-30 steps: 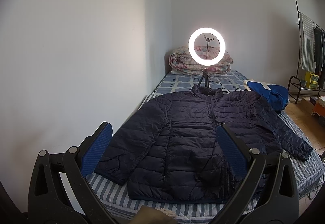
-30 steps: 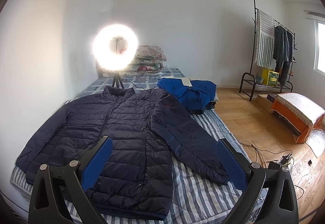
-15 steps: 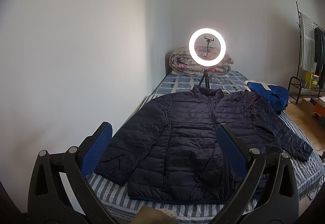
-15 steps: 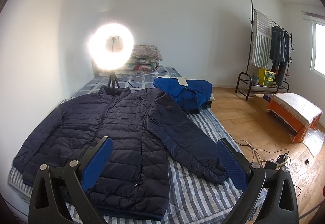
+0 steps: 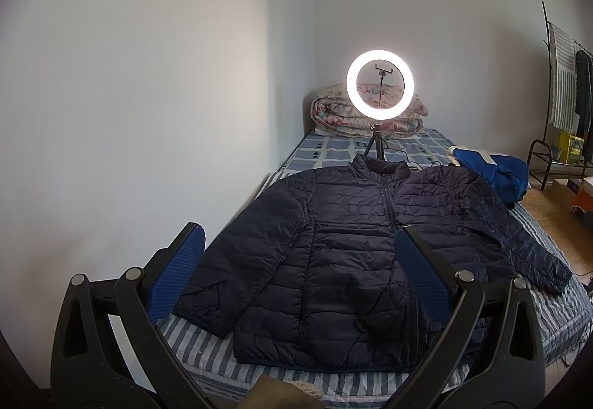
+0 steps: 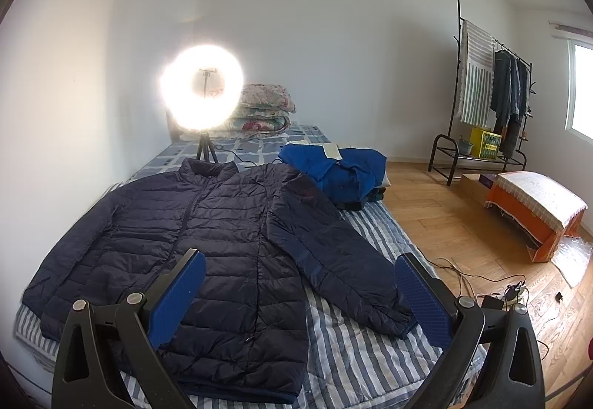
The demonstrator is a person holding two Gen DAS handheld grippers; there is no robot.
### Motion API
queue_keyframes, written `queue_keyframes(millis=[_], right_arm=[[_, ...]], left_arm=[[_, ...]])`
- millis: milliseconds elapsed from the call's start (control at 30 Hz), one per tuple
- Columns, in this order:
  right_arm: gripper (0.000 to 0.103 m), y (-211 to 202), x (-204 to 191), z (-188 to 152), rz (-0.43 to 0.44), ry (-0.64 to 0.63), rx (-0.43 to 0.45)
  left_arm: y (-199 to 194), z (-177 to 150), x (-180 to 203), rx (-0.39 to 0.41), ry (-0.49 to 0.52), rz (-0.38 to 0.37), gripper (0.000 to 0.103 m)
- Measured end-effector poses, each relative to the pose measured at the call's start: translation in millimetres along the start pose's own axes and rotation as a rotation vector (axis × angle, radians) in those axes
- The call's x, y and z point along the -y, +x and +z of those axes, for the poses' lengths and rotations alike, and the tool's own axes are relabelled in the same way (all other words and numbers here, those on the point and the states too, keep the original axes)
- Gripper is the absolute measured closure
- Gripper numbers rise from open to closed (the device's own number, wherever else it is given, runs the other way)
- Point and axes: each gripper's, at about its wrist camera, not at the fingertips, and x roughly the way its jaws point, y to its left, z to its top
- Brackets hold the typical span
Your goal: Fold large clothes
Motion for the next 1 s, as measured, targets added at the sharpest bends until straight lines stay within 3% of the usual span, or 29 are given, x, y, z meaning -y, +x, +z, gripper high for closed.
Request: queue_keyframes(millis=[1000], right_arm=[[0.000, 6, -34, 2, 0.040, -0.043, 0.007]], left_arm=[[6, -15, -20, -0.015, -0.014, 0.035, 0.000]])
